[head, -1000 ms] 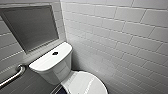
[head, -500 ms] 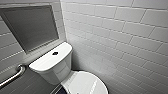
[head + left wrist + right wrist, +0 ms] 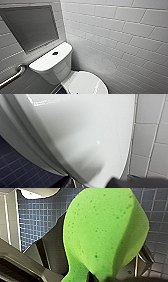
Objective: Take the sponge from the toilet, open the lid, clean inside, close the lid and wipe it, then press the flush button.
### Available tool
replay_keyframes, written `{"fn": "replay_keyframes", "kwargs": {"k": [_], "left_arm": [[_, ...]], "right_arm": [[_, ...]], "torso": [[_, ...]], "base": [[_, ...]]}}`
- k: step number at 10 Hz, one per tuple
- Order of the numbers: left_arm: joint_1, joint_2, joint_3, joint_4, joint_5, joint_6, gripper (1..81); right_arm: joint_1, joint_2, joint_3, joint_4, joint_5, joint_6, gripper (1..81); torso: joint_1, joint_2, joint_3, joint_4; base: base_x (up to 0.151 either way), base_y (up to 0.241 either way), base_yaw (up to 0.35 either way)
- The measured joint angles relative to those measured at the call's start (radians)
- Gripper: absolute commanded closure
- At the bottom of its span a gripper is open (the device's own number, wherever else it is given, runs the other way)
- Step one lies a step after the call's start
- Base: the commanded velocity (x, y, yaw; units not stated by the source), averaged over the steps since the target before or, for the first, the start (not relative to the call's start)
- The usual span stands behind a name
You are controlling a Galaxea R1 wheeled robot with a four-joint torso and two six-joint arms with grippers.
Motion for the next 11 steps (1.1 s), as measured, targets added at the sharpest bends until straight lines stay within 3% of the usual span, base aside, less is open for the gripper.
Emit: {"fn": "replay_keyframes", "kwargs": {"k": [4,7,11], "left_arm": [[0.012,-0.033,0.051,0.0,0.007,-0.001,1.0],[0.014,-0.058,0.095,-0.002,-0.016,-0.011,1.0],[0.014,-0.149,0.248,-0.007,-0.113,-0.048,1.0]], "right_arm": [[-0.004,0.0,0.0,0.0,-0.001,0.0,81.1],[-0.007,0.001,0.0,0.0,-0.002,0.0,81.1],[-0.007,0.001,0.001,-0.001,-0.002,0.0,81.1]], "torso": [[0.0,0.0,0.064,0.0],[0.0,0.0,0.066,0.0],[0.0,0.0,0.067,0.0]], "base": [[0.0,0.0,0.0],[0.0,0.0,0.0],[0.0,0.0,0.0]]}}
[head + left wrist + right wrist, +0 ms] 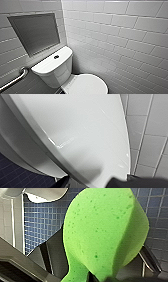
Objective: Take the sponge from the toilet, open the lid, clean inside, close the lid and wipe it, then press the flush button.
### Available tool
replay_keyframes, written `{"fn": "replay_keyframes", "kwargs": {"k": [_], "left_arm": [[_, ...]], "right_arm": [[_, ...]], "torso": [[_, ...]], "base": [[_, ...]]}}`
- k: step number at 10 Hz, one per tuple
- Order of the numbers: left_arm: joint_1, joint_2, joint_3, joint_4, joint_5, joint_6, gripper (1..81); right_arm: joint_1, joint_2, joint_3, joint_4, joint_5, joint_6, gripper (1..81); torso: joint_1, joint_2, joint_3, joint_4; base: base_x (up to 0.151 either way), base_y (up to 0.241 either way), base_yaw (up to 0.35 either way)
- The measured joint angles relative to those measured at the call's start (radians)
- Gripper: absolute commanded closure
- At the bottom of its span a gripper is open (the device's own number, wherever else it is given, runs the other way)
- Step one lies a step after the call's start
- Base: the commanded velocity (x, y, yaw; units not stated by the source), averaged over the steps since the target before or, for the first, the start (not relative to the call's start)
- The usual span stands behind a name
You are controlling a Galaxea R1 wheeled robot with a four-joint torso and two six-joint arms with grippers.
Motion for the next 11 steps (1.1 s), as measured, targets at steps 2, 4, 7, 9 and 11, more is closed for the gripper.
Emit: {"fn": "replay_keyframes", "kwargs": {"k": [2,4,7,9,11], "left_arm": [[-0.001,-0.056,0.102,-0.001,-0.066,-0.001,1.0],[-0.016,-0.113,0.205,-0.002,-0.116,-0.002,1.0],[-0.025,-0.162,0.273,-0.003,-0.191,-0.051,1.0],[-0.027,-0.172,0.279,-0.002,-0.199,-0.093,1.0],[-0.036,-0.21,0.315,-0.001,-0.239,-0.157,1.0]], "right_arm": [[0.0,0.001,0.0,0.0,0.0,0.0,81.1],[0.0,0.005,0.0,0.0,-0.001,0.0,81.1],[-0.001,0.018,-0.01,0.0,0.0,0.0,81.1],[-0.001,0.037,-0.024,0.0,-0.001,0.0,81.1],[-0.001,0.038,-0.025,0.0,0.0,0.0,81.1]], "torso": [[0.0,0.0,0.0,0.0],[0.0,0.0,0.0,0.0],[0.0,0.0,0.0,0.0],[0.0,0.0,0.0,0.0],[0.0,0.0,0.0,0.0]], "base": [[0.0,0.0,0.0],[0.0,0.0,0.0],[0.0,0.0,0.0],[0.0,0.0,0.0],[0.0,0.0,0.0]]}}
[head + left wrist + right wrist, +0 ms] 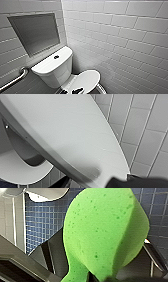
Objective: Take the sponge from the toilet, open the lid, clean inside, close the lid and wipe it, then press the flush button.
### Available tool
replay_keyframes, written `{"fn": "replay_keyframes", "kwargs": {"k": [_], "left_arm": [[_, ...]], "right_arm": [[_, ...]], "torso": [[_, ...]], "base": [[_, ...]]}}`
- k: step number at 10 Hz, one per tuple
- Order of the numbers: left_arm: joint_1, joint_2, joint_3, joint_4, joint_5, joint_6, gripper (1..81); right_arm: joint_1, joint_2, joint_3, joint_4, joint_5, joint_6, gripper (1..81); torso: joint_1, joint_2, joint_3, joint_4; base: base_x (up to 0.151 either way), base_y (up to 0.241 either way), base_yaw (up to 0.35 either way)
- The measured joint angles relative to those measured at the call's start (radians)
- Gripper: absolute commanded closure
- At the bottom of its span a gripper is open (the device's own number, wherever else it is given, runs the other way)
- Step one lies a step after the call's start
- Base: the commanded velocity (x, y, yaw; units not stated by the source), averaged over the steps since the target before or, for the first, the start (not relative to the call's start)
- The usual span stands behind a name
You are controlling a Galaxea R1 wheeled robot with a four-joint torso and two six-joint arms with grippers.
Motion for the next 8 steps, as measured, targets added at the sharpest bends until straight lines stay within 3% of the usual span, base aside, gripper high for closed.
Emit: {"fn": "replay_keyframes", "kwargs": {"k": [4,8], "left_arm": [[-0.009,-0.096,0.024,0.005,-0.11,-0.171,1.0],[-0.021,-0.126,-0.028,0.019,-0.152,-0.343,1.0]], "right_arm": [[-0.003,0.02,-0.01,0.0,-0.002,0.0,81.1],[-0.007,0.021,-0.013,0.0,-0.001,0.0,81.1]], "torso": [[0.0,0.0,0.0,0.0],[0.0,0.0,0.0,0.0]], "base": [[0.0,0.0,0.0],[0.0,0.0,0.0]]}}
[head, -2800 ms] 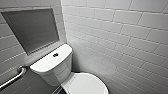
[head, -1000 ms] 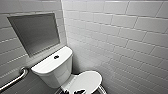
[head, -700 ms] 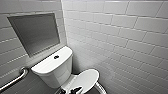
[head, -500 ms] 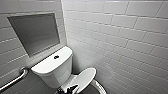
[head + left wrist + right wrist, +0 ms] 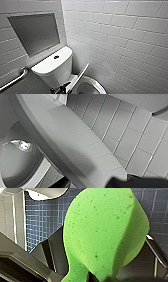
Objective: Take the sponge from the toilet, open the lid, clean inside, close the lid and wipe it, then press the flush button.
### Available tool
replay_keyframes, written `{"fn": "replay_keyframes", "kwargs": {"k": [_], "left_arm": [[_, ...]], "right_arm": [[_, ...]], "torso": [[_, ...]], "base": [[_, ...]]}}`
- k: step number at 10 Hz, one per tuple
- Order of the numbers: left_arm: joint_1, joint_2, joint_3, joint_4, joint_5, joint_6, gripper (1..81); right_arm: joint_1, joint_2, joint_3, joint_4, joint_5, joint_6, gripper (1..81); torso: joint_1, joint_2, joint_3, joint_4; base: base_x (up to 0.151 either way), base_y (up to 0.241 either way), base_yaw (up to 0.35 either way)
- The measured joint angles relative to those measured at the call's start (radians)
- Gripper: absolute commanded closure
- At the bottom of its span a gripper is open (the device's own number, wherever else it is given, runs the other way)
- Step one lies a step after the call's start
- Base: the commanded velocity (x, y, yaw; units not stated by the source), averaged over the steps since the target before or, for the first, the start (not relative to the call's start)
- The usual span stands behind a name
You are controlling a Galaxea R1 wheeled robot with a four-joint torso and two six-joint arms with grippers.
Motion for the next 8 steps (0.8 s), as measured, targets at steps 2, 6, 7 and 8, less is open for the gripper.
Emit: {"fn": "replay_keyframes", "kwargs": {"k": [2,6,7,8], "left_arm": [[-0.004,-0.004,-0.078,0.006,-0.011,-0.057,1.0],[-0.008,-0.005,-0.254,-0.005,-0.047,-0.24,1.0],[-0.011,0.0,-0.289,0.004,-0.046,-0.304,1.0],[-0.015,0.001,-0.322,0.033,-0.03,-0.36,1.0]], "right_arm": [[-0.001,0.0,0.0,0.0,-0.001,0.0,81.1],[-0.03,-0.008,0.015,0.0,0.0,0.0,81.1],[-0.037,-0.01,0.026,0.0,-0.001,0.0,81.1],[-0.036,-0.012,0.042,0.0,0.001,0.0,81.1]], "torso": [[0.0,0.0,0.0,0.0],[0.0,0.0,0.0,0.0],[0.0,0.0,0.0,0.0],[0.0,0.0,0.001,0.0]], "base": [[0.0,0.0,0.0],[0.0,0.0,0.0],[0.0,0.0,0.0],[0.0,0.0,0.0]]}}
